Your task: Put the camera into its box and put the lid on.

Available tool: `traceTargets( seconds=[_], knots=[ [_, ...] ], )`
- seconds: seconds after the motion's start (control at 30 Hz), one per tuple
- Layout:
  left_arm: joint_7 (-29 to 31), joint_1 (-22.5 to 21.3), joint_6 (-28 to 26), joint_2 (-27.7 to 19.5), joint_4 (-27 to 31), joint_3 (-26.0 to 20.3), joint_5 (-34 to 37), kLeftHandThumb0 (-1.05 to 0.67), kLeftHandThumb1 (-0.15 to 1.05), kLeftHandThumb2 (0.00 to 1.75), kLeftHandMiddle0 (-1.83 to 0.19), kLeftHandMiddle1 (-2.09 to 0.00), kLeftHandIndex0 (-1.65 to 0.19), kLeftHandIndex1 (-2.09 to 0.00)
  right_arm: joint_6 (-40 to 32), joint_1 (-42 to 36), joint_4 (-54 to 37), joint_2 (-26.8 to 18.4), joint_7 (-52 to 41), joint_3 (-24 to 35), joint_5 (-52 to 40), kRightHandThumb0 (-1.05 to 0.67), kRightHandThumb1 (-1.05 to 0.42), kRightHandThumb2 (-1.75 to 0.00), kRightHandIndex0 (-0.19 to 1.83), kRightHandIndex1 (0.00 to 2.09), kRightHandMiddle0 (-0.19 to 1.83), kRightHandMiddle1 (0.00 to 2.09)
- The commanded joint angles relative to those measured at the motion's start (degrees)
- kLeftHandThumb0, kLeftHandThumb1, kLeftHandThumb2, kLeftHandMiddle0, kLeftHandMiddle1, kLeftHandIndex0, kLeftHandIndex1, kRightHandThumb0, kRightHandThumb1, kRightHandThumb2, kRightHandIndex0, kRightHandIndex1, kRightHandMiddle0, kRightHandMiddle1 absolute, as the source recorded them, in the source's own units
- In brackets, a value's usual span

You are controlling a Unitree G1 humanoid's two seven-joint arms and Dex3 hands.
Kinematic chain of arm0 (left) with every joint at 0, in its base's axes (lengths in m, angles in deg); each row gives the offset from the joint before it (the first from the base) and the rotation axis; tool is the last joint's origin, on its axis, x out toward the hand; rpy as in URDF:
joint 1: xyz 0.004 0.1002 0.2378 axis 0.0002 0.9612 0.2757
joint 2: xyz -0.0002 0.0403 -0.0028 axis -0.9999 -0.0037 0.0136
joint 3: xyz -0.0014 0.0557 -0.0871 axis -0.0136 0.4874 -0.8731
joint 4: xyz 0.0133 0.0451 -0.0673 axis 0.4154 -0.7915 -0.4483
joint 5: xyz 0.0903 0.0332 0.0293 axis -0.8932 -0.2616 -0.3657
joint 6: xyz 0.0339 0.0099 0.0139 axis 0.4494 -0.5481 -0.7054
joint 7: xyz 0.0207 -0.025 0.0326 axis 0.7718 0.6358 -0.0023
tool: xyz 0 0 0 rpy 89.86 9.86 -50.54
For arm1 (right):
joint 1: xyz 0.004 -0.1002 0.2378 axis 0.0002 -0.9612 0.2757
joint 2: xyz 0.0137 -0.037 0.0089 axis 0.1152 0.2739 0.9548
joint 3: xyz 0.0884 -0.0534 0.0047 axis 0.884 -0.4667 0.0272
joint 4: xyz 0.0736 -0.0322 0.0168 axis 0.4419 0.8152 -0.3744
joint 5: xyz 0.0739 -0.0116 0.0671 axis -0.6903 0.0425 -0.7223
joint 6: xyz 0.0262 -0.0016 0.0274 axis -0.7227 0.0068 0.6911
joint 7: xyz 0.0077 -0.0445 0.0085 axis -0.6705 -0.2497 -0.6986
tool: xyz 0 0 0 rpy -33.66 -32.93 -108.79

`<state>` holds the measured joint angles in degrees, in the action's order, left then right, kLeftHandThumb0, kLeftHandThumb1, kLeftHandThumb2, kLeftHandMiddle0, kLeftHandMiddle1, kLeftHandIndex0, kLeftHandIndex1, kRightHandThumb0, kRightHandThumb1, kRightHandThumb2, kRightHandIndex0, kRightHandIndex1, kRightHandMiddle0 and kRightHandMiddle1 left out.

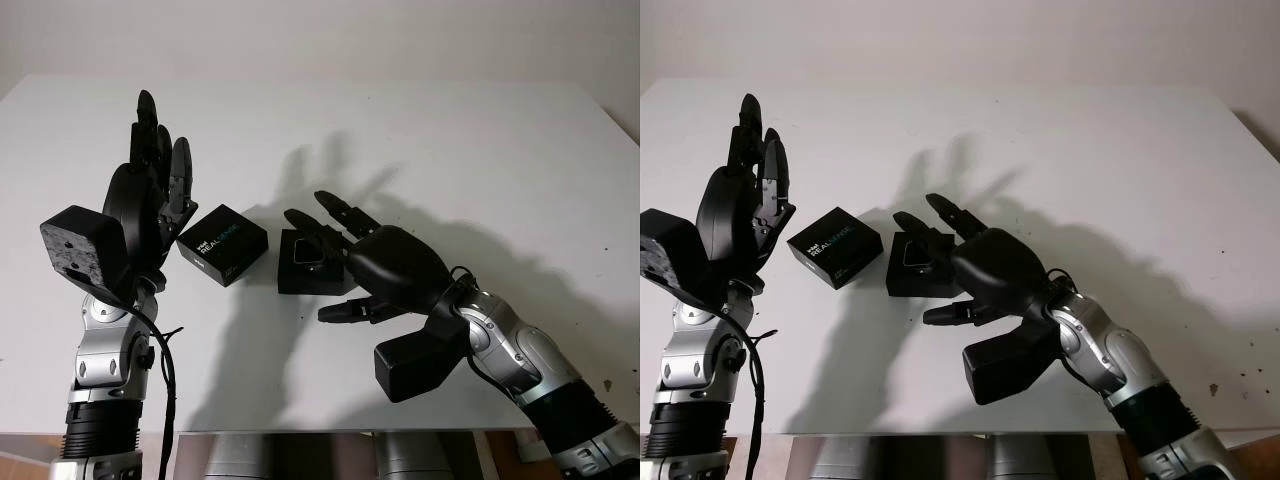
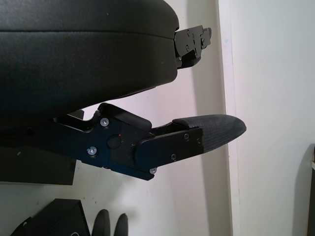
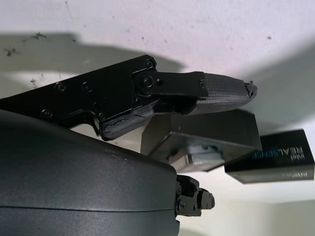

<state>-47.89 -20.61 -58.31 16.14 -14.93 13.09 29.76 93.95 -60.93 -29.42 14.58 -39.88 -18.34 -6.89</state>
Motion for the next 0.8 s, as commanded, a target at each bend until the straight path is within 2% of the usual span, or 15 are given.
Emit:
traceTargets(
  seconds=[0.0, 0.6, 0.77],
  knots=[
    [0.2, 0.4, 0.4, -0.3, 1.0, -0.2, 0.1, -0.67, 1.05, 0.62, 0.19, 0.00, 0.19, 0.00, -0.3, 0.9, 0.7, -0.2, -0.3, -0.7, 0.8, -0.87, -1.05, -0.48, -0.10, 0.07, -0.04, 0.08],
    [0.3, -0.1, 0.4, -0.6, 1.0, -0.7, 0.3, -0.64, 1.05, 0.64, 0.19, 0.00, 0.19, 0.00, -5.6, 1.5, 0.0, -0.3, -12.2, -3.3, 1.3, -0.91, -1.05, -0.53, -0.11, 0.06, -0.05, 0.06],
    [-0.7, -0.6, 1.5, -0.1, 0.6, -1.2, 0.3, -0.65, 1.05, 0.60, 0.19, 0.00, 0.19, 0.00, -3.2, 1.0, 0.2, 1.5, -5.5, 0.4, -3.8, -0.90, -1.05, -0.55, -0.14, 0.05, -0.11, 0.03]
  ],
)
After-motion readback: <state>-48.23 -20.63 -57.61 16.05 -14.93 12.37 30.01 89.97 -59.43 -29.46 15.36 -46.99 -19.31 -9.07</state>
